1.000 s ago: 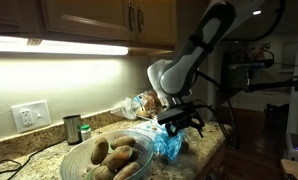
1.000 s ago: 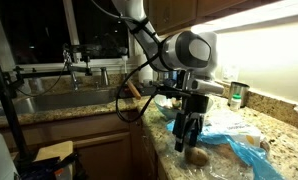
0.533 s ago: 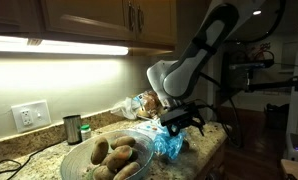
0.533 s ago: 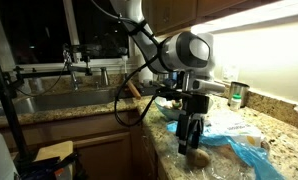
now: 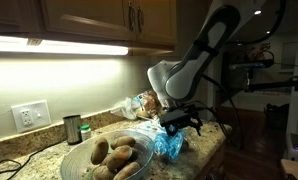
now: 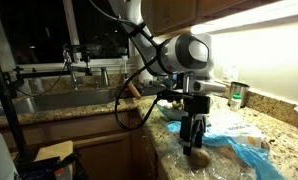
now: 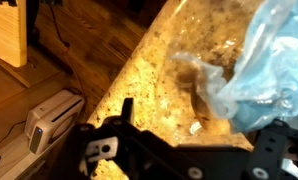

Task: Pick up a potato from the packaging and put it in the bowl

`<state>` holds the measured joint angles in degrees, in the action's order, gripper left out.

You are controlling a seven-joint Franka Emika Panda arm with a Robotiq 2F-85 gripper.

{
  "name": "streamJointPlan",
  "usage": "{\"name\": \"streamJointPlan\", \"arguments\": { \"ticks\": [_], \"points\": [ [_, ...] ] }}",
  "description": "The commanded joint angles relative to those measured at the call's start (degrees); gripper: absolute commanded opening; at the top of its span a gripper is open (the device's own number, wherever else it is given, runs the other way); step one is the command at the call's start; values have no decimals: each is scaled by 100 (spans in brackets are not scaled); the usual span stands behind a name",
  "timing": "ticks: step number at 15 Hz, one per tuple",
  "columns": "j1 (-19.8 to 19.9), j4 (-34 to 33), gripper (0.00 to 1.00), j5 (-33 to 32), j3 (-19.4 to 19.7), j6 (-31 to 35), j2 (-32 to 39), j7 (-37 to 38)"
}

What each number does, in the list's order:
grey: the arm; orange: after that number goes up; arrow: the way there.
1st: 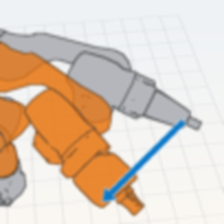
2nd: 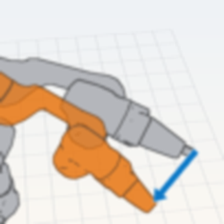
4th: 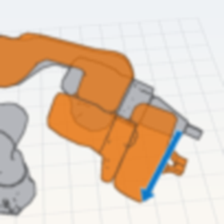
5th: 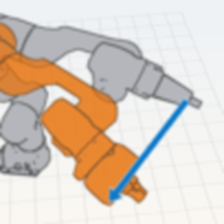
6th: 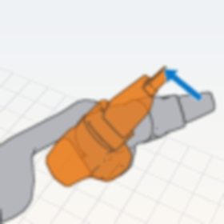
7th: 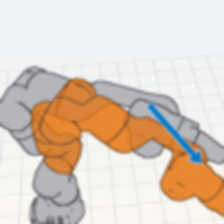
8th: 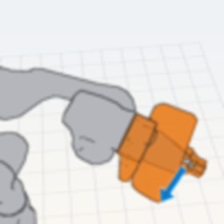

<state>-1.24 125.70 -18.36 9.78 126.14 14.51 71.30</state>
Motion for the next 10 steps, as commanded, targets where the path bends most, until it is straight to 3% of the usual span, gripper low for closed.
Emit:
{"name": "streamJointPlan", "arguments": {
  "ticks": [1,10],
  "points": [
    [75,187,100,-150,24,267,-126,36],
    [170,115,100,53,13,407,89,-156]
  ]
}}
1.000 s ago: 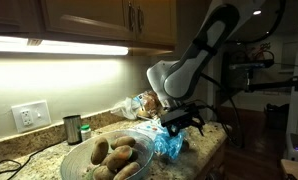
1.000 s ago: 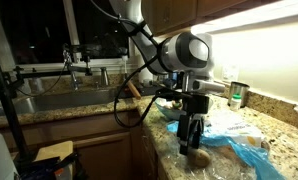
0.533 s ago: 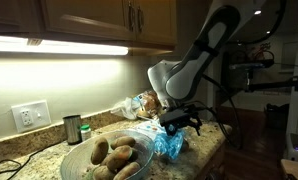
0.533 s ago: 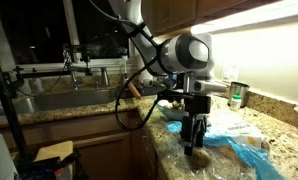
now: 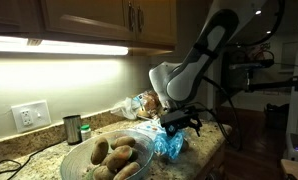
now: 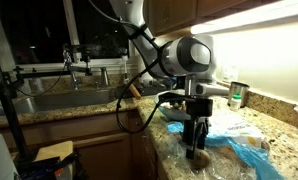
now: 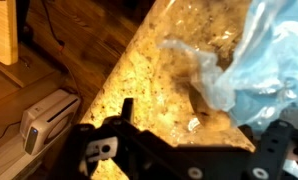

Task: Pick up a potato from the packaging and put it in the bowl

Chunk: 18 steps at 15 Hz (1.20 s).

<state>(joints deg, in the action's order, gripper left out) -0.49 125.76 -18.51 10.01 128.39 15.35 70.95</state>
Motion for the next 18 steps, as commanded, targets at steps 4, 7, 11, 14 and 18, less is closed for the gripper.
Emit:
{"name": "streamJointPlan", "arguments": {
  "ticks": [4,7,11,14,18],
  "points": [
    [97,114,100,147,-24,244,29,-188],
    [101,101,100,181,-26,298,85,-230],
    [104,99,100,263,-27,391,161,-304],
    [97,104,100,321,-15,464,233,-332],
    [72,115,70,307,16,521,336,-330]
  ]
}}
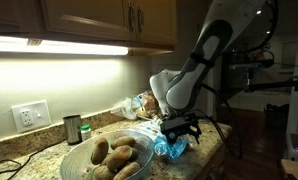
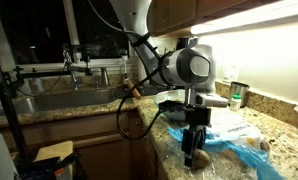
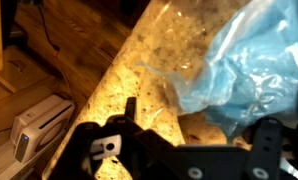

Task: Pick up a potato from the packaging and put it in the bowl

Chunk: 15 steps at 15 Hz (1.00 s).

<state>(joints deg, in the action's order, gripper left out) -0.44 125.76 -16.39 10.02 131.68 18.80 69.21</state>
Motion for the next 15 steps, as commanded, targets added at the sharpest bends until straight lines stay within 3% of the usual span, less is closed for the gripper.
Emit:
{"name": "streamJointPlan", "arguments": {
  "ticks": [1,7,15],
  "points": [
    [56,113,64,75,26,192,1,-141],
    [36,123,25,53,38,235,-46,-122],
    [-74,325,25,-129,70,261,-409,38]
  ]
}}
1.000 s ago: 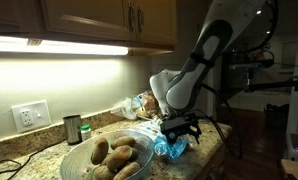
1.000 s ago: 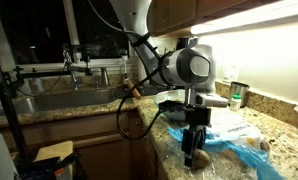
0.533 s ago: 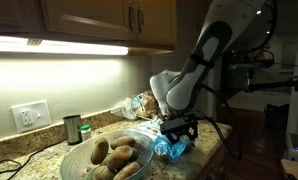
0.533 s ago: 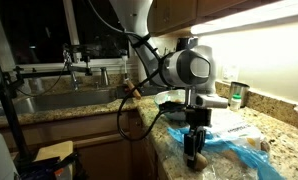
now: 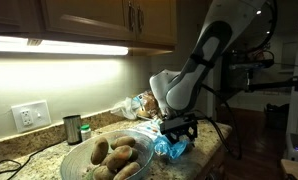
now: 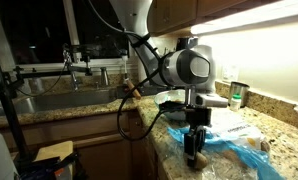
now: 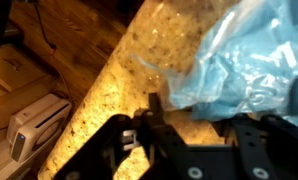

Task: Pick up a potato from the packaging and put it in the bowl

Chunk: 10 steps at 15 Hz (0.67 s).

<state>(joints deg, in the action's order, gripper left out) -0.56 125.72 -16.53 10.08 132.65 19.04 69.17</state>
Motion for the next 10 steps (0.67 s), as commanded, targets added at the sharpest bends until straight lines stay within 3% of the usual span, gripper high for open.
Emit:
{"name": "streamJointPlan", "arguments": {
  "ticks": [1,10],
  "points": [
    [-86,374,25,-165,73,183,-538,84],
    [-100,541,25,-581,-67,167,-1289,358]
  ]
}}
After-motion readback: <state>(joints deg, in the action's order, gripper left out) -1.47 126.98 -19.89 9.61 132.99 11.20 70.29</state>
